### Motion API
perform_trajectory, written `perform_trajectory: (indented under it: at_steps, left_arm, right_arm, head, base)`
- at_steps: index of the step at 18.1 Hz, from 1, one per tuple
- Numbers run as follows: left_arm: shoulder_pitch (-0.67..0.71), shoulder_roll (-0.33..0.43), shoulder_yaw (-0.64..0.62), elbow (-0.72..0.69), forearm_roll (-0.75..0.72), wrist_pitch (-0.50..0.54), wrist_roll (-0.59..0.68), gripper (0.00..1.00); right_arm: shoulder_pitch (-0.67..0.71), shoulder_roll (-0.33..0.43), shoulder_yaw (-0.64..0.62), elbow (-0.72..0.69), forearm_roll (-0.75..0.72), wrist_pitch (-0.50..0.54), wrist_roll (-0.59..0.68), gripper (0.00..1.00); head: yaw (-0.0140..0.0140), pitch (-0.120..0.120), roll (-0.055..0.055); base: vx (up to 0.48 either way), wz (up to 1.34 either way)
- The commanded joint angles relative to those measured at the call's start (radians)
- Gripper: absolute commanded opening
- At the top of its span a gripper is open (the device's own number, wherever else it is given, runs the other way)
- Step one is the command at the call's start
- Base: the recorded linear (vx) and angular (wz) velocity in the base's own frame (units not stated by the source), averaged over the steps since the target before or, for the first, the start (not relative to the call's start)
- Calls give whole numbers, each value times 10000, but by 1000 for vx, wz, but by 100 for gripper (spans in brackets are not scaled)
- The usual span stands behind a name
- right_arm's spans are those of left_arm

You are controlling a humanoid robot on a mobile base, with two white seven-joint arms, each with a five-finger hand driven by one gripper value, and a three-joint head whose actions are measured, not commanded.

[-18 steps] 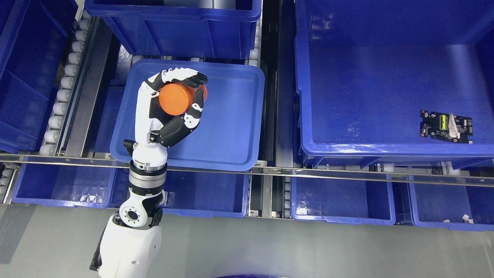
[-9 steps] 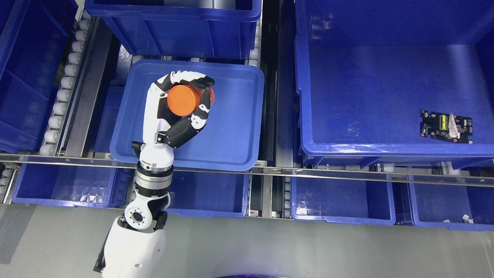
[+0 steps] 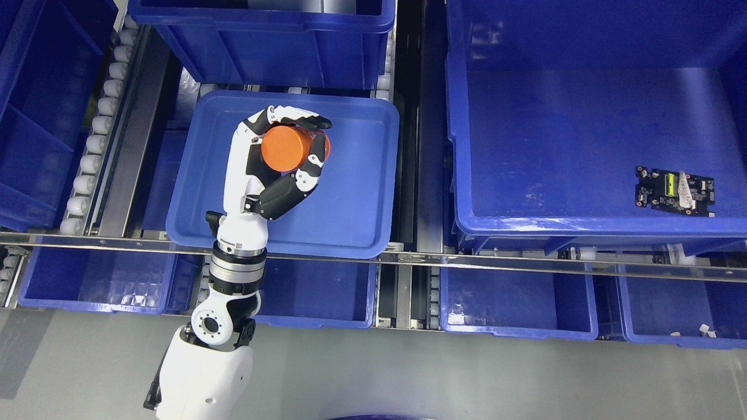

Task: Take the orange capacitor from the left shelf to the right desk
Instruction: 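Hold the capacitor in the left hand while turning toward the steel table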

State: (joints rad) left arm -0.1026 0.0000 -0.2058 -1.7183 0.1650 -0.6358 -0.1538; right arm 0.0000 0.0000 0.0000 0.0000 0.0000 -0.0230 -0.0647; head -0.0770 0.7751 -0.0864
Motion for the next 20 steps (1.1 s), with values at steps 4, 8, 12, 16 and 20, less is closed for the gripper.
perform_trajectory:
  at_steps: [4, 8, 12, 16, 20]
  left_arm:
    - [-47, 175, -13, -12, 22, 374, 4, 1]
    - [-93, 175, -196, -12, 22, 943, 4, 2]
    - [-598, 175, -197, -12, 22, 1463, 4, 2]
    - [-722, 175, 32, -12, 22, 1587, 20, 2]
    - [-661, 175, 264, 3, 251, 1602, 20, 3]
  right_arm:
    - [230, -175, -107, -175, 61, 0, 3, 100]
    - [215, -175, -107, -175, 61, 0, 3, 100]
    - [230, -175, -107, -175, 77, 0, 3, 100]
    - [215, -175, -107, -175, 77, 0, 3, 100]
    - [215, -175, -107, -175, 61, 0, 3, 100]
  head:
    - [0, 0, 0]
    - [0, 0, 0]
    - [0, 0, 0]
    - [0, 0, 0]
    - [0, 0, 0]
  base:
    - [0, 0]
    - [0, 0]
    - [1, 8]
    - [-32, 5]
    - [-90, 3]
